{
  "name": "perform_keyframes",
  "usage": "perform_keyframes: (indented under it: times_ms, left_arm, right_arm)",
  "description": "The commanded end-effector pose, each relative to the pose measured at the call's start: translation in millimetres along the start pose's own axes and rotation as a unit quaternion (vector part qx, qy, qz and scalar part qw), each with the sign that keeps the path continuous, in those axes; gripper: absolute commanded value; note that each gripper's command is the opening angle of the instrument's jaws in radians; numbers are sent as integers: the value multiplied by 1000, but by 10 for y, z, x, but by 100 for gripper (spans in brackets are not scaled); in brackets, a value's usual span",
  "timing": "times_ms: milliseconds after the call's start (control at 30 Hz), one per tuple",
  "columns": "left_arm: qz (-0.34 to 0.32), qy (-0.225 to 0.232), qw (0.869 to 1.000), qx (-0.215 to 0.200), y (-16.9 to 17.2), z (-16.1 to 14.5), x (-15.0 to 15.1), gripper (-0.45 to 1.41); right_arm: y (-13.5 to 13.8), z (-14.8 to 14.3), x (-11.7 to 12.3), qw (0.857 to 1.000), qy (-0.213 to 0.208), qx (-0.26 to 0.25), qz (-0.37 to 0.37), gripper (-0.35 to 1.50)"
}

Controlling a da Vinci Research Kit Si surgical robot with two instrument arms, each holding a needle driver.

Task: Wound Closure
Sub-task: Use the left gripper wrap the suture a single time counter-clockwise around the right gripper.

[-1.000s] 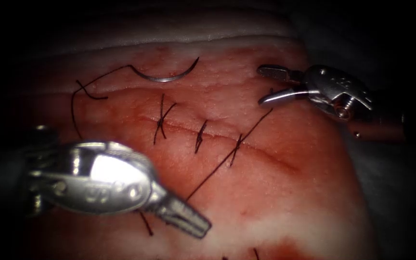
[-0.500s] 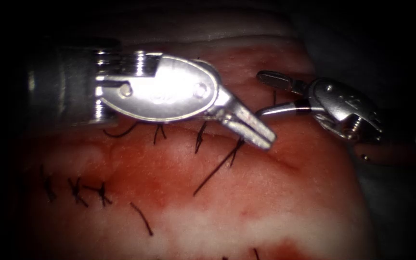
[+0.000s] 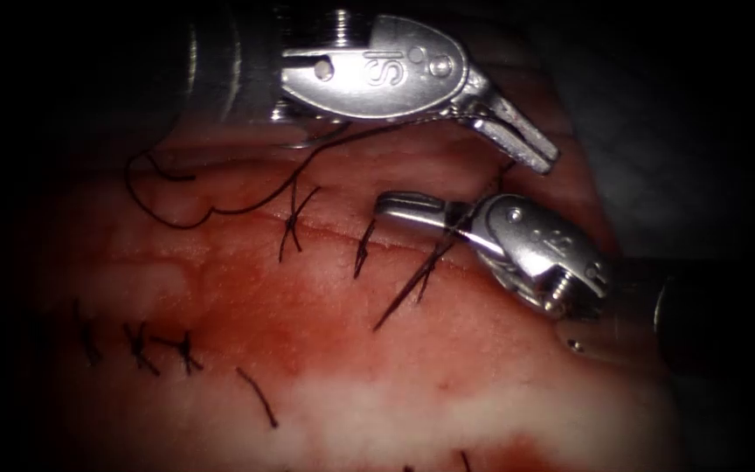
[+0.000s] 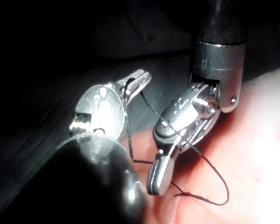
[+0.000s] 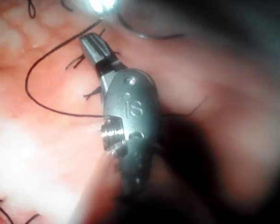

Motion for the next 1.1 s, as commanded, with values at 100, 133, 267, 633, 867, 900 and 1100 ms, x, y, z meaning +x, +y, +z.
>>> perform_keyframes:
  times_ms: [100, 133, 267, 633, 867, 900, 1100]
  left_arm:
    - [0, 1, 1000, 2, -16, 1, -19, -45]
    - [-1, -1, 1000, 3, -20, 1, -27, -45]
    - [3, 2, 1000, 12, -29, -3, -53, -45]
    - [-28, 8, 999, 29, -26, -15, -125, -45]
    - [-36, 22, 998, 53, 1, -7, -158, -45]
    - [-39, 24, 997, 55, 6, -6, -162, -45]
    - [-42, -2, 996, 75, 38, -4, -184, -45]
  right_arm:
    - [-15, 17, -2, 999, 17, 11, 29, -35]
    - [-18, 18, -1, 999, 19, 14, 30, -35]
    - [-23, 17, 5, 998, 45, 23, 41, -35]
    - [-24, 3, 22, 983, 136, 39, 119, -35]
    - [-12, -10, 8, 972, 162, 7, 171, -35]
    - [-9, -12, 7, 971, 167, -1, 173, -35]
    - [13, -30, 7, 955, 204, -17, 215, -35]
